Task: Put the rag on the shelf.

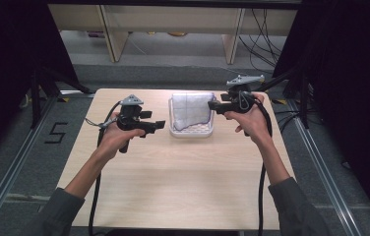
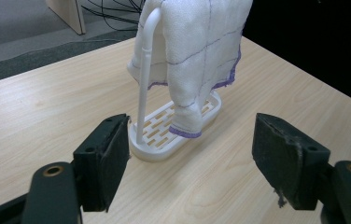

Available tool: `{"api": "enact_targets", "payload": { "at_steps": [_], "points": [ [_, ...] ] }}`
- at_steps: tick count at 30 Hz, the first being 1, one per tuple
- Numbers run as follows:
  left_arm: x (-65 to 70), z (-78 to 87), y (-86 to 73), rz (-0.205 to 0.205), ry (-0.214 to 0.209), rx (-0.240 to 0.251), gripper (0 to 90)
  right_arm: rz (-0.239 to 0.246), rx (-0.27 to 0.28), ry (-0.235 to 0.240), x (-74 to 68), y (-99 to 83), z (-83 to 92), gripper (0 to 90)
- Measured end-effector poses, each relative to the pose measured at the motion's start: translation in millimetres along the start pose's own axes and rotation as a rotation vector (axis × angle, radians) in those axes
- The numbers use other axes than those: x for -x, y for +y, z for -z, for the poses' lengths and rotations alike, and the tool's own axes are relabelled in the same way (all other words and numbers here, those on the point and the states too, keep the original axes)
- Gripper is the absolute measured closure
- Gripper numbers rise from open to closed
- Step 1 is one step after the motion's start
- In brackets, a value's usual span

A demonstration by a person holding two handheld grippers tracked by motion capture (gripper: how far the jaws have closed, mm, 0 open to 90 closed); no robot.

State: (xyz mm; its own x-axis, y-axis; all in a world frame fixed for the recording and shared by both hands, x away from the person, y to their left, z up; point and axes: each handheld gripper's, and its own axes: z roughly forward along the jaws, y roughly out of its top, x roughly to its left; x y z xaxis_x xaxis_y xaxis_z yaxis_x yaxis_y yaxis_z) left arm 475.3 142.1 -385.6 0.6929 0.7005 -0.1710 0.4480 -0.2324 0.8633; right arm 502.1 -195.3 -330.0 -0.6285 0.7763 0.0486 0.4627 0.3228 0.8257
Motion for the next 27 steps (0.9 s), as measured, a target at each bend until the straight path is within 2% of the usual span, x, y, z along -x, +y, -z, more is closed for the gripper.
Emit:
{"api": "enact_targets", "payload": {
  "at_steps": [2, 3, 4, 5, 8, 14, 15, 20, 22, 23, 24, 26, 27],
  "points": [
    [1.3, 0.7, -1.4, -0.003, -0.016, 0.000, 26.8, 0.001, 0.009, 0.003, -1.1, -2.3, -1.3, 35.4],
    [2.7, 0.9, -2.4, -0.003, -0.019, 0.000, 26.5, -0.002, -0.003, 0.005, -2.1, -2.7, 0.0, 34.7],
    [3.6, 1.2, -3.4, -0.011, -0.019, -0.001, 26.1, 0.010, 0.010, 0.000, -2.7, -3.5, -0.1, 34.5],
    [4.7, 1.2, -5.4, -0.015, -0.021, 0.000, 25.7, 0.004, 0.012, 0.016, -3.9, -4.7, 0.1, 33.8],
    [6.9, 1.2, -9.8, -0.037, -0.008, -0.012, 24.2, -0.016, 0.026, 0.022, -8.6, -7.9, 1.9, 31.3],
    [8.7, 2.4, -20.0, -0.029, -0.023, 0.000, 22.3, -0.015, 0.032, 0.049, -13.4, -15.3, 6.6, 29.4],
    [9.0, 2.9, -21.7, -0.031, -0.027, -0.003, 22.2, -0.001, 0.041, 0.049, -13.2, -16.7, 6.7, 29.4],
    [10.0, 4.4, -31.5, -0.027, -0.022, -0.005, 21.6, -0.017, 0.042, 0.065, -19.2, -24.2, 7.4, 29.4],
    [9.9, 5.4, -35.2, -0.025, -0.022, -0.003, 21.5, 0.010, 0.045, 0.064, -18.7, -27.3, 7.8, 29.4],
    [10.1, 6.2, -36.9, -0.026, -0.015, -0.013, 21.5, -0.014, 0.039, 0.074, -20.4, -29.1, 7.6, 29.4],
    [10.1, 6.4, -38.0, -0.028, -0.016, -0.014, 21.3, -0.006, 0.051, 0.064, -20.9, -32.0, 6.9, 29.4],
    [10.3, 7.9, -40.7, -0.038, -0.016, -0.018, 21.0, -0.018, 0.040, 0.083, -21.7, -34.9, 7.5, 29.4],
    [11.6, 8.4, -42.3, -0.038, -0.008, -0.018, 21.0, -0.013, 0.036, 0.073, -21.8, -36.9, 7.7, 29.3]
  ]
}}
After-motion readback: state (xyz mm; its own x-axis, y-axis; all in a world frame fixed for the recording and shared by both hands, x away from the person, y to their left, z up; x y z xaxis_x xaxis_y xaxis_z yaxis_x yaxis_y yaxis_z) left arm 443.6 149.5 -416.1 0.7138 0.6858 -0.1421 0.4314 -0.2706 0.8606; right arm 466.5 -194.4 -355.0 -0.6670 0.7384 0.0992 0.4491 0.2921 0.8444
